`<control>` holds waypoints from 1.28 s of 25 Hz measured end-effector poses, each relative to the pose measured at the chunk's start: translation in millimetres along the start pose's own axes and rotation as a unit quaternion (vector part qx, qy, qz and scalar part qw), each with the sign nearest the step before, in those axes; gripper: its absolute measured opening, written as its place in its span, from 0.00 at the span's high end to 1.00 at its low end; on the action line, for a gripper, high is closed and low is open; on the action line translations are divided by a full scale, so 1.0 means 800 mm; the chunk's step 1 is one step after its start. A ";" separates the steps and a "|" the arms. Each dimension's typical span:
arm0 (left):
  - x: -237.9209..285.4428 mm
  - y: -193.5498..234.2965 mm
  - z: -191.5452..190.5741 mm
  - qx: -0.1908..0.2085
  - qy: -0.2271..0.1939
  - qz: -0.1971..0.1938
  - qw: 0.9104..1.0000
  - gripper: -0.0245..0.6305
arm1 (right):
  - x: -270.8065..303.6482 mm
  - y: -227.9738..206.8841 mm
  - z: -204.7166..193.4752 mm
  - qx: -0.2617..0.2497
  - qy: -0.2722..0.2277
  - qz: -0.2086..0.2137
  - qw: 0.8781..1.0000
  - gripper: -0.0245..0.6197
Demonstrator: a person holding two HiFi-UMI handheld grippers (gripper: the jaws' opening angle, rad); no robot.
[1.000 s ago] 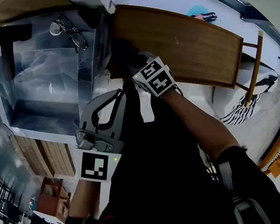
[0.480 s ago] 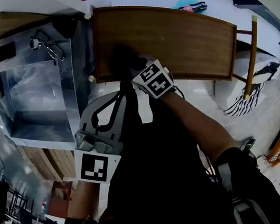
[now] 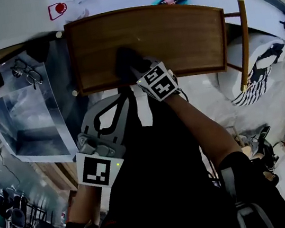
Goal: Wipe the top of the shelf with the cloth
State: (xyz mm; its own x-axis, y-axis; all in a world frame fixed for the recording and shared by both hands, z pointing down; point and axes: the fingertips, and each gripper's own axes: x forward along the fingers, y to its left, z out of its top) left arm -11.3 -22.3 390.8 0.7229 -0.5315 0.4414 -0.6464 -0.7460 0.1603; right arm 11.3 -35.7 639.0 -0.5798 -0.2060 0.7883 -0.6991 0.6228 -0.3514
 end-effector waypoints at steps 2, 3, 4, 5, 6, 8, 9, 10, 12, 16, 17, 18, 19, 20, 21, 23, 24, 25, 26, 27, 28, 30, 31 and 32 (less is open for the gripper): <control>0.016 -0.011 0.005 0.006 0.003 -0.012 1.000 0.93 | -0.010 -0.015 -0.008 0.009 -0.008 -0.007 1.000 0.89; 0.023 -0.016 0.008 0.009 0.004 -0.017 1.000 0.93 | -0.017 -0.023 -0.012 0.014 -0.008 -0.011 1.000 0.89; 0.031 -0.022 0.010 0.012 0.005 -0.023 1.000 0.93 | -0.023 -0.031 -0.018 0.019 -0.007 -0.015 1.000 0.89; 0.039 -0.028 0.013 0.015 0.005 -0.028 0.999 0.93 | -0.030 -0.039 -0.023 0.024 -0.007 -0.020 1.000 0.89; 0.046 -0.034 0.016 0.018 0.006 -0.033 0.999 0.93 | -0.036 -0.047 -0.028 0.027 -0.009 -0.024 0.999 0.89; 0.061 -0.046 0.020 0.024 0.009 -0.044 0.999 0.93 | -0.049 -0.063 -0.035 0.032 -0.016 -0.033 0.999 0.89; 0.068 -0.052 0.022 0.027 0.011 -0.050 0.998 0.93 | -0.055 -0.070 -0.040 0.036 -0.017 -0.037 0.999 0.89; 0.074 -0.058 0.025 0.030 0.012 -0.057 0.998 0.93 | -0.062 -0.077 -0.044 0.041 -0.017 -0.042 0.998 0.89; 0.089 -0.069 0.031 0.034 0.012 -0.067 0.997 0.93 | -0.074 -0.093 -0.055 0.049 -0.021 -0.052 0.997 0.89; 0.116 -0.094 0.043 0.044 0.014 -0.085 0.995 0.93 | -0.102 -0.124 -0.078 0.063 -0.019 -0.068 0.995 0.89; 0.122 -0.099 0.045 0.046 0.014 -0.090 0.995 0.93 | -0.109 -0.132 -0.083 0.067 -0.020 -0.073 0.995 0.89; 0.127 -0.104 0.048 0.049 0.015 -0.094 0.994 0.93 | -0.116 -0.139 -0.087 0.071 -0.021 -0.078 0.994 0.89; 0.133 -0.110 0.051 0.052 0.014 -0.098 0.994 0.93 | -0.123 -0.146 -0.091 0.074 -0.023 -0.083 0.994 0.89; 0.138 -0.115 0.055 0.056 0.013 -0.102 0.993 0.93 | -0.130 -0.153 -0.096 0.078 -0.024 -0.088 0.993 0.89; 0.144 -0.120 0.058 0.059 0.013 -0.106 0.993 0.93 | -0.137 -0.160 -0.100 0.083 -0.024 -0.092 0.992 0.89; 0.154 -0.130 0.065 0.063 0.011 -0.113 0.992 0.93 | -0.152 -0.173 -0.108 0.094 -0.025 -0.100 0.990 0.89; 0.158 -0.135 0.068 0.065 0.011 -0.116 0.991 0.93 | -0.158 -0.179 -0.112 0.099 -0.025 -0.103 0.989 0.89; 0.162 -0.138 0.070 0.067 0.010 -0.119 0.991 0.93 | -0.163 -0.185 -0.117 0.102 -0.025 -0.107 0.989 0.89; 0.166 -0.142 0.073 0.069 0.010 -0.121 0.990 0.93 | -0.169 -0.190 -0.121 0.104 -0.025 -0.111 0.988 0.89; 0.169 -0.145 0.076 0.070 0.010 -0.123 0.990 0.93 | -0.174 -0.196 -0.125 0.106 -0.025 -0.114 0.987 0.89; 0.172 -0.148 0.078 0.072 0.009 -0.125 0.989 0.93 | -0.179 -0.201 -0.129 0.108 -0.024 -0.117 0.987 0.89; 0.178 -0.153 0.084 0.075 0.007 -0.128 0.989 0.93 | -0.189 -0.210 -0.136 0.110 -0.021 -0.123 0.986 0.89; 0.180 -0.156 0.086 0.076 0.006 -0.129 0.989 0.93 | -0.193 -0.215 -0.140 0.112 -0.019 -0.126 0.985 0.89; 0.182 -0.158 0.089 0.078 0.005 -0.131 0.988 0.93 | -0.198 -0.219 -0.143 0.113 -0.017 -0.129 0.985 0.89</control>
State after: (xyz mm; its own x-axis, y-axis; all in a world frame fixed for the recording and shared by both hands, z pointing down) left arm 192.8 -33.5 372.0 0.8576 -0.3092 0.4110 -0.3919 -0.9104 0.1328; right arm 273.0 -25.6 633.5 -0.3815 -0.3636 0.8498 -0.8983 0.3625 -0.2482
